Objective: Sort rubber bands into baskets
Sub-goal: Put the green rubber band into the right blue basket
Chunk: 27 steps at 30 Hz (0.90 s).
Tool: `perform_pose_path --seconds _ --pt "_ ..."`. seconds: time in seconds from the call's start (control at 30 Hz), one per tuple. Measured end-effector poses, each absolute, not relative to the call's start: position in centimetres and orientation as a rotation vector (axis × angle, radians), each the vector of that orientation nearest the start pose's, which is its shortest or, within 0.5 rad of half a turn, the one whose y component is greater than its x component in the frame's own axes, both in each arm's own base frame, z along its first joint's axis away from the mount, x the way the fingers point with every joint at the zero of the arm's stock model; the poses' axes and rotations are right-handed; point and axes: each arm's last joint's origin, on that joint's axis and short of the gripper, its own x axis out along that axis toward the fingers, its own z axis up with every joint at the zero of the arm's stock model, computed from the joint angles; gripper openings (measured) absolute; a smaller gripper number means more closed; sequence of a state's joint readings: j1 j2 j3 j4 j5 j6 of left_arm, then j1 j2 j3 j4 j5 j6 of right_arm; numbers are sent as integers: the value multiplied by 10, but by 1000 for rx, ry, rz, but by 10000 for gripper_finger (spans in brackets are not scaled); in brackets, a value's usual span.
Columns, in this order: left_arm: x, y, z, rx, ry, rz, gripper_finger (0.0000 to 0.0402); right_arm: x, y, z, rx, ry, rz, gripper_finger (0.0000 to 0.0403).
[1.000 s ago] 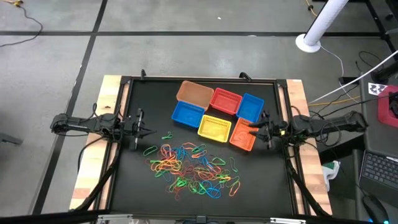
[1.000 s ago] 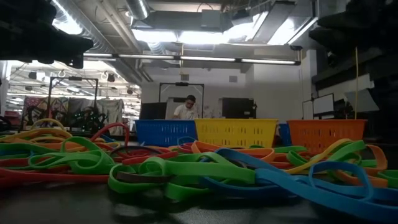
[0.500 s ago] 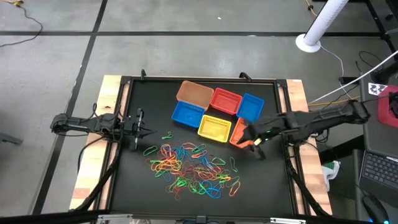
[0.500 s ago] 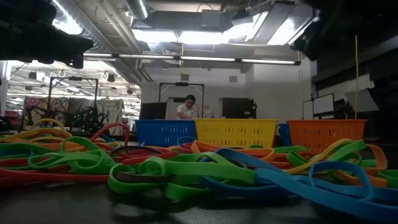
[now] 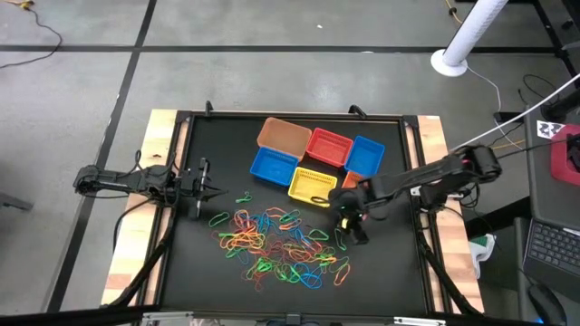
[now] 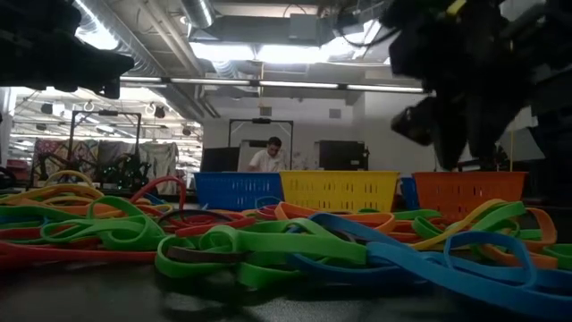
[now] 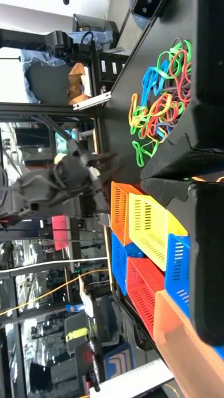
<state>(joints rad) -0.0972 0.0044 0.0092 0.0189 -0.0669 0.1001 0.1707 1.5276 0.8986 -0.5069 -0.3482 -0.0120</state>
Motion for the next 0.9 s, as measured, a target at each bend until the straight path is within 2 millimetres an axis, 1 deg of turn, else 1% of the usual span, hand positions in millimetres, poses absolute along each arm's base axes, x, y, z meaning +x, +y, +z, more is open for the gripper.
perform_pose_path --seconds 0.2,0.47,0.6,0.7,0.8,0.9 --pt "97 -8 168 98 -25 -29 4 281 57 169 56 1202 407 150" --pt "97 -8 168 98 -25 -30 4 283 55 163 -29 1215 370 150" --pt "97 -8 168 98 -25 -30 4 283 55 163 -30 1214 370 150" --pt "97 -8 168 98 -25 -29 4 282 62 163 -52 1215 384 150" --pt "97 -8 168 99 -25 -29 4 280 73 159 -94 1226 427 150" --pt "97 -8 168 99 -25 -29 4 280 83 156 -153 1212 413 150"
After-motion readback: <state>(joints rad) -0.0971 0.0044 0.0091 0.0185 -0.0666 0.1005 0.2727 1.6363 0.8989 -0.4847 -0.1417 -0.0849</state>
